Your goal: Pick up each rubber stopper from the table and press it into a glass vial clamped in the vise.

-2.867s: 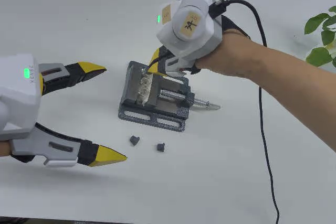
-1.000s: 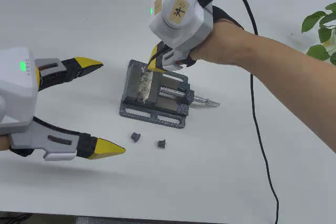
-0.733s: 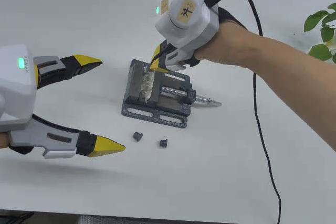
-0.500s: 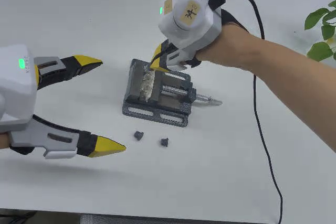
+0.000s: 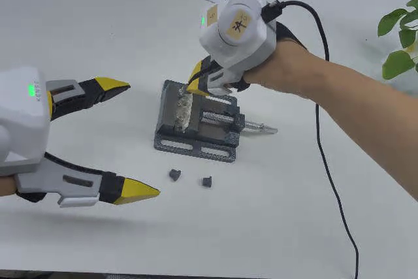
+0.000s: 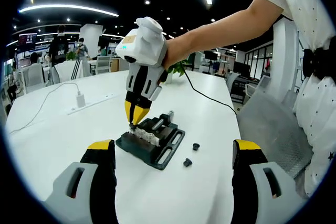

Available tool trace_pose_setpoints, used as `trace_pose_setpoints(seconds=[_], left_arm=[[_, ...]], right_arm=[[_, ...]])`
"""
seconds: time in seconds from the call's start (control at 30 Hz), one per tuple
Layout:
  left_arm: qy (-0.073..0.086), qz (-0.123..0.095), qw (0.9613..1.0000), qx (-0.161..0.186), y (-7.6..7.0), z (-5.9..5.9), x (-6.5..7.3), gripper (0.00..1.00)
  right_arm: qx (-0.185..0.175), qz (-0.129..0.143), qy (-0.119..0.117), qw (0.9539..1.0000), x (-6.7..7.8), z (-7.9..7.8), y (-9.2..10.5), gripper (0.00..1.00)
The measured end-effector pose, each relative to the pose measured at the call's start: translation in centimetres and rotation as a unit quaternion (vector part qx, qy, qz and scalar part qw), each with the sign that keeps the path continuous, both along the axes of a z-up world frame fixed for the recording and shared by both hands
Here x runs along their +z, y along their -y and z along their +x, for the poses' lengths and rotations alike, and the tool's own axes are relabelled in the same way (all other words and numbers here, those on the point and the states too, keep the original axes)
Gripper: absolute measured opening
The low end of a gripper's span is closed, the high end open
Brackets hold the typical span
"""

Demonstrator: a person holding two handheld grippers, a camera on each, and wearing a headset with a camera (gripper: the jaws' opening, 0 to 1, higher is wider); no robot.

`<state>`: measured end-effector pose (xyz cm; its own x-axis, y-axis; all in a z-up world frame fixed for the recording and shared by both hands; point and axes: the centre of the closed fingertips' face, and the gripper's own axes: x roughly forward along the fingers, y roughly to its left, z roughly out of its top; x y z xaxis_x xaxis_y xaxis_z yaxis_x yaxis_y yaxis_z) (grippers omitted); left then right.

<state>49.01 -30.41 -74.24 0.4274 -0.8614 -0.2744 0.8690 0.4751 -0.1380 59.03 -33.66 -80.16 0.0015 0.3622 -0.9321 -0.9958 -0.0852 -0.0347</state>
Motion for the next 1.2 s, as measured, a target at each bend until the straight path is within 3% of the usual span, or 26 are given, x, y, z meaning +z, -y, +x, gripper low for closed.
trace_pose_setpoints(seconds=[0.23, 0.57, 0.97, 1.2], left_arm=[[0.000, 0.006, 1.0000, -0.003, 0.1, -0.2, 0.0, 0.91], [0.001, 0.015, 0.9999, -0.007, 0.0, -0.5, 0.1, 0.92], [0.006, 0.031, 0.9993, -0.021, 0.2, -0.8, 0.4, 0.91], [0.009, 0.044, 0.9985, -0.032, 0.2, -1.0, 0.4, 0.90]], right_arm=[[-0.014, 0.014, 0.005, 0.9998, 0.6, -0.1, 0.5, 0.04], [-0.053, 0.069, -0.002, 0.9962, 2.3, -0.7, 1.2, 0.11], [-0.102, 0.135, -0.009, 0.9856, 3.9, -1.0, 3.0, 0.24], [-0.122, 0.170, -0.011, 0.9779, 4.7, -2.5, 4.2, 0.34]])
